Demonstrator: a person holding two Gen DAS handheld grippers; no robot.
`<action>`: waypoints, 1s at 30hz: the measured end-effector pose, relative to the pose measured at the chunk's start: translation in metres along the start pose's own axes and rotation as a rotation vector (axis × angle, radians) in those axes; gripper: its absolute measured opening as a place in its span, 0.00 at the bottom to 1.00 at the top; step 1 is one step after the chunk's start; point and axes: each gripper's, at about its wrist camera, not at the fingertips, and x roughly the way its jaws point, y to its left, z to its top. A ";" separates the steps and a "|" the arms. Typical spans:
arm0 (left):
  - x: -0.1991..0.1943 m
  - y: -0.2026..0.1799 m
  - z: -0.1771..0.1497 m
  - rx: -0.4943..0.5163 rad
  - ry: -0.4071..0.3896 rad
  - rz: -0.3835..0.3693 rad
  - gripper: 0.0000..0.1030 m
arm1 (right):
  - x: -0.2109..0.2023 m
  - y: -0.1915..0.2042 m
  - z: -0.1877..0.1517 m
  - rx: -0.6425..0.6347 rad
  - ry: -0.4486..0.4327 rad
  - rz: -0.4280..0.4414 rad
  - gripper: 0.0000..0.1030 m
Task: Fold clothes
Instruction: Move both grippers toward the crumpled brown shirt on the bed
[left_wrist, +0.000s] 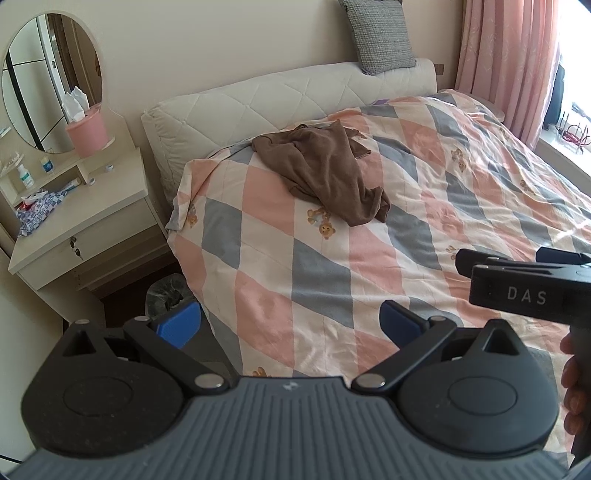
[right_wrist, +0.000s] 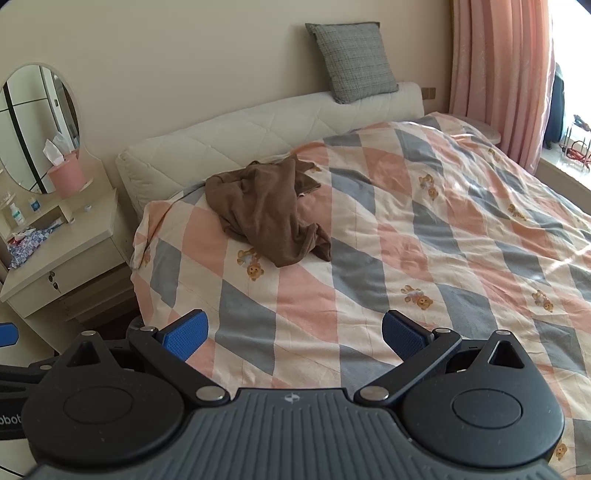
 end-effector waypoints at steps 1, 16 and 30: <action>0.002 0.001 0.001 -0.002 0.003 0.000 0.99 | 0.000 0.000 0.000 0.000 -0.001 0.000 1.00; 0.034 0.013 0.015 -0.017 0.046 -0.014 0.99 | 0.024 0.000 0.011 0.029 0.021 -0.018 1.00; 0.110 0.027 0.049 0.048 0.108 -0.047 0.99 | 0.088 0.011 0.030 0.058 0.110 -0.069 1.00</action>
